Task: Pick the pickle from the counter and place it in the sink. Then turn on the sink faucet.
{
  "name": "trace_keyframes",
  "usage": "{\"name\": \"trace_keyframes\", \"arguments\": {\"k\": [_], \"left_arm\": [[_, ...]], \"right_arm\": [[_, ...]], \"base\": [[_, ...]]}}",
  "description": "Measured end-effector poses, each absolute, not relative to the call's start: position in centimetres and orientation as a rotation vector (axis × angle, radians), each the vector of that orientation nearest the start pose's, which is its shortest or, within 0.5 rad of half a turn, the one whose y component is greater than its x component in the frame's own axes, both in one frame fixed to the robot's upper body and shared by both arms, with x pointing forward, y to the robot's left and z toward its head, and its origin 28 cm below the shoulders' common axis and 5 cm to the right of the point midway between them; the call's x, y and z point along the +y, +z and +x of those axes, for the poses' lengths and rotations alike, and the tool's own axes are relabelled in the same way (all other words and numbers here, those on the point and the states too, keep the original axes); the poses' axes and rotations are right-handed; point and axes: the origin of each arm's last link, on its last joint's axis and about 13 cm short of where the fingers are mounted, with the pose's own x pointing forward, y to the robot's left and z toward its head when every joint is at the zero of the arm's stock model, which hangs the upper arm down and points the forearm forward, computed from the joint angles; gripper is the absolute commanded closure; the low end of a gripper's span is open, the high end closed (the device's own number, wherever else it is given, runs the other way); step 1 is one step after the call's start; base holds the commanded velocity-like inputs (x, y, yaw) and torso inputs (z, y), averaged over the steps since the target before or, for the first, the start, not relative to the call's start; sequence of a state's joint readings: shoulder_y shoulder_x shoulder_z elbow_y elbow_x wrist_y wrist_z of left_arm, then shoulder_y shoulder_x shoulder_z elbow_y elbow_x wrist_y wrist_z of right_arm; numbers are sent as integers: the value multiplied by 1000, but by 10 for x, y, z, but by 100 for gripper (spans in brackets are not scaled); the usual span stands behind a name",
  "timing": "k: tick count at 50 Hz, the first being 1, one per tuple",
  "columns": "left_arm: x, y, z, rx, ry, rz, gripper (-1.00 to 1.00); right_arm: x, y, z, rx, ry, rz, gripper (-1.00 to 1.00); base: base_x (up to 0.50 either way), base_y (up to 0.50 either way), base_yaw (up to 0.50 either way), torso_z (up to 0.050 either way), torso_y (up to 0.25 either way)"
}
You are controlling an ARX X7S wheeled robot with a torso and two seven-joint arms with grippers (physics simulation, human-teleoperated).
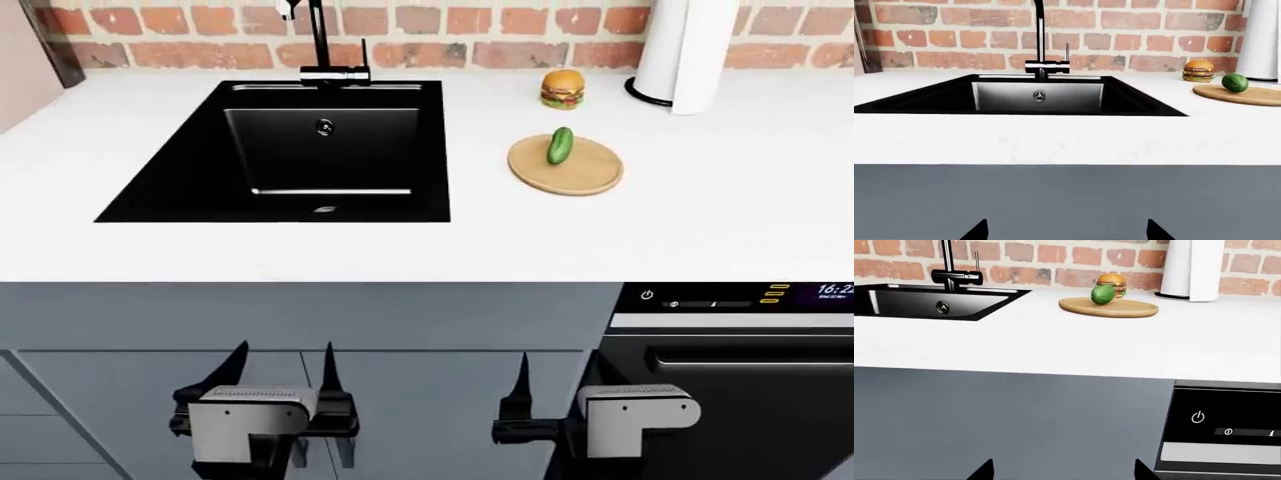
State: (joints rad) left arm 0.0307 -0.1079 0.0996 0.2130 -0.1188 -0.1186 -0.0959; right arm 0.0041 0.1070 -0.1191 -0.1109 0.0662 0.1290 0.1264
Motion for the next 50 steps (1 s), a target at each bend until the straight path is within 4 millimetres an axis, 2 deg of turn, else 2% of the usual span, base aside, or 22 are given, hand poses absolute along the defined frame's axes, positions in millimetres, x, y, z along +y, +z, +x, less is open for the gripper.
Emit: {"name": "trace_keyframes", "arguments": {"k": [21,24,28,42,50], "left_arm": [[205,46,201,-53,-36,-36,-100],[205,49,203,-45,-40,-41,-100],[208,70,208,-40,-48,-27,-100],[217,172,225,-18,-76,10,-100],[219,216,228,3,-75,-2,-100]], "right_arm": [[-97,26,210,30,-5,-41,-100],[-97,31,209,28,11,-46,-100],[-102,56,212,8,34,-50,-100],[-120,178,223,-65,85,-63,-100],[-123,220,223,-72,100,-94,-100]], "base": [[0,0,0,50,0],[0,0,0,0,0],[0,0,0,0,0],[0,0,0,0,0],[0,0,0,0,0]]}}
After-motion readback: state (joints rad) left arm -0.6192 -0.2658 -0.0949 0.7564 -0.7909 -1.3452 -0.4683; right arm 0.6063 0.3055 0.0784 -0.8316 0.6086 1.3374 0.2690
